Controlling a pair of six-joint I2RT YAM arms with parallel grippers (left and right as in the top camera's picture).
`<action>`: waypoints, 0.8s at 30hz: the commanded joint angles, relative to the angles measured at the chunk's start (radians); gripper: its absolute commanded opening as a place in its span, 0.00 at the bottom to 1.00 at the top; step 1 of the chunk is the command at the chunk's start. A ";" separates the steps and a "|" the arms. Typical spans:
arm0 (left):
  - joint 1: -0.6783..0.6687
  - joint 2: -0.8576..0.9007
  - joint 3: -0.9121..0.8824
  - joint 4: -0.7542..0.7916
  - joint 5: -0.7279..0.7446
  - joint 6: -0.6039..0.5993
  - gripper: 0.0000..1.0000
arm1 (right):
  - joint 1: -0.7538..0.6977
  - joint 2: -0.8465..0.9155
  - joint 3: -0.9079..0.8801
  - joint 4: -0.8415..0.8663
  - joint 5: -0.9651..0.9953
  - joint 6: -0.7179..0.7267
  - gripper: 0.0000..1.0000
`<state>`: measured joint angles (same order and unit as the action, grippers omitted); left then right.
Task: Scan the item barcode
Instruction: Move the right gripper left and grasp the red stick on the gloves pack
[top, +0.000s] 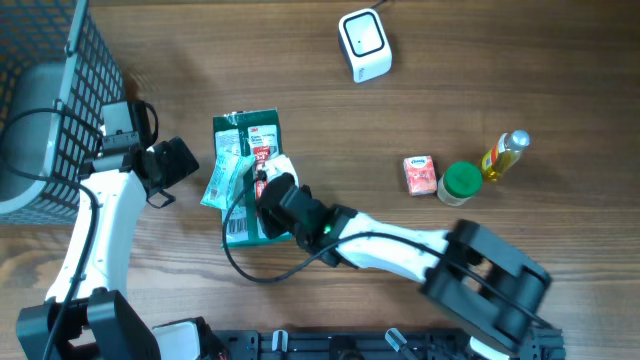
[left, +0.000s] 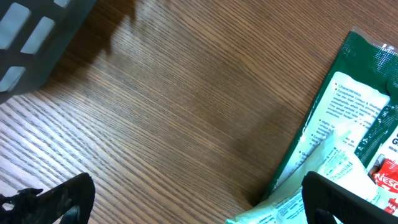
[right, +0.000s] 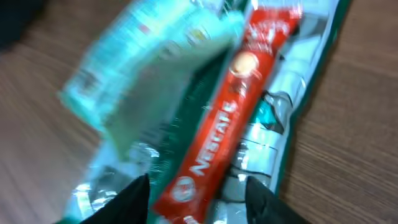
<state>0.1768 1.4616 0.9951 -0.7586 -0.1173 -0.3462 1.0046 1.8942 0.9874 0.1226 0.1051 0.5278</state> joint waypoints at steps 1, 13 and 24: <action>0.005 -0.012 0.013 0.002 0.001 0.001 1.00 | 0.000 0.079 0.007 0.025 0.037 -0.004 0.50; 0.005 -0.012 0.013 0.002 0.001 0.002 1.00 | -0.014 0.050 0.007 0.041 -0.016 -0.067 0.04; 0.005 -0.012 0.013 0.002 0.001 0.001 1.00 | -0.097 -0.284 0.000 -0.398 0.290 -0.371 0.04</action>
<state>0.1768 1.4616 0.9951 -0.7582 -0.1173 -0.3462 0.9043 1.5803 1.0016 -0.1932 0.1974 0.2413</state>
